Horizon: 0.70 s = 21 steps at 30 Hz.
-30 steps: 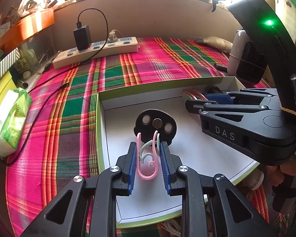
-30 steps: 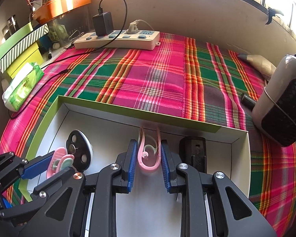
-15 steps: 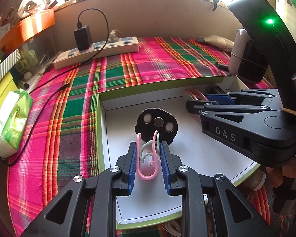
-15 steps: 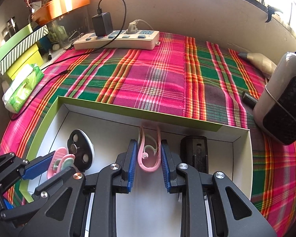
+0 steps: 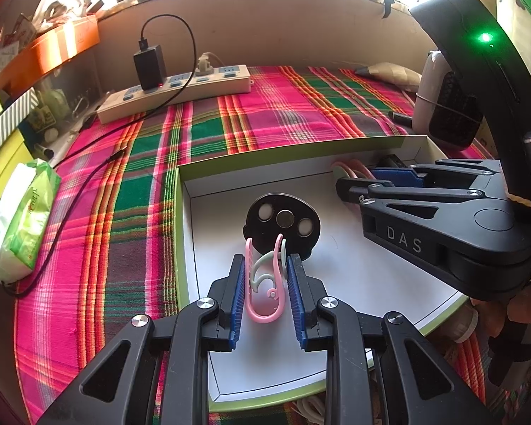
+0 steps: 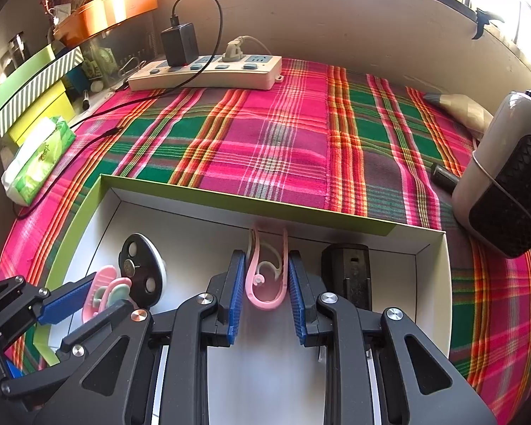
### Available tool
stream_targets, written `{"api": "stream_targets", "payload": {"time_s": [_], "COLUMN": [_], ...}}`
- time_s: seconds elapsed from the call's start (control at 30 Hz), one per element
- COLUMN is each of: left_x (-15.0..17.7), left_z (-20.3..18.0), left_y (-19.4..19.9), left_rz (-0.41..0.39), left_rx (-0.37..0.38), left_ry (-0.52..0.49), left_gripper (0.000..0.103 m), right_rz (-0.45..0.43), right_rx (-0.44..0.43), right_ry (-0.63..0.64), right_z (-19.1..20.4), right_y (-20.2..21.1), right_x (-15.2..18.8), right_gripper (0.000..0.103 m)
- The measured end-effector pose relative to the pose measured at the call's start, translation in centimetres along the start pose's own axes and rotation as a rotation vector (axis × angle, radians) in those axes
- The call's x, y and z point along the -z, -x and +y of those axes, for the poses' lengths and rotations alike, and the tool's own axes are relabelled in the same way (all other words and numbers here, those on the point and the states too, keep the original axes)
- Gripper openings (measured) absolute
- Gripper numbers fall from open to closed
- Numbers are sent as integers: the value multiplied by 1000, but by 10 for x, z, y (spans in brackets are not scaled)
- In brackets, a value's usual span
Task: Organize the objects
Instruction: 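Open the left gripper releasing the earphone hook in the box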
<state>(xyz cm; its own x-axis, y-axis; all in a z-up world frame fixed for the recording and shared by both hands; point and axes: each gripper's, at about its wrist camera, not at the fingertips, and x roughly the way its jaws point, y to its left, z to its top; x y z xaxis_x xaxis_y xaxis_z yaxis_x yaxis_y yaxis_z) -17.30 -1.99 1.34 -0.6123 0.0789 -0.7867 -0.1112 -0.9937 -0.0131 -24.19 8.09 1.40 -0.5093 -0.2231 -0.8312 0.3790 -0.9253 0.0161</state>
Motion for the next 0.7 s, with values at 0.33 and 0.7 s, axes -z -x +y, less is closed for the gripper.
{"api": "stream_targets", "payload": {"time_s": [0.33,0.7], "left_x": [-1,0], "left_z": [-1,-1], "left_y": [0,5], "left_rz": [1,-2], "left_rx": [15,10], "left_ry": [10,11], "left_gripper": [27,35], "right_rz": [-5,-15], "right_rx": [6,8], "right_ry": [-6,-15], "right_z": [-1,-1], "right_y": [2,9], "right_x": [0,2], "right_gripper": [37,37]}}
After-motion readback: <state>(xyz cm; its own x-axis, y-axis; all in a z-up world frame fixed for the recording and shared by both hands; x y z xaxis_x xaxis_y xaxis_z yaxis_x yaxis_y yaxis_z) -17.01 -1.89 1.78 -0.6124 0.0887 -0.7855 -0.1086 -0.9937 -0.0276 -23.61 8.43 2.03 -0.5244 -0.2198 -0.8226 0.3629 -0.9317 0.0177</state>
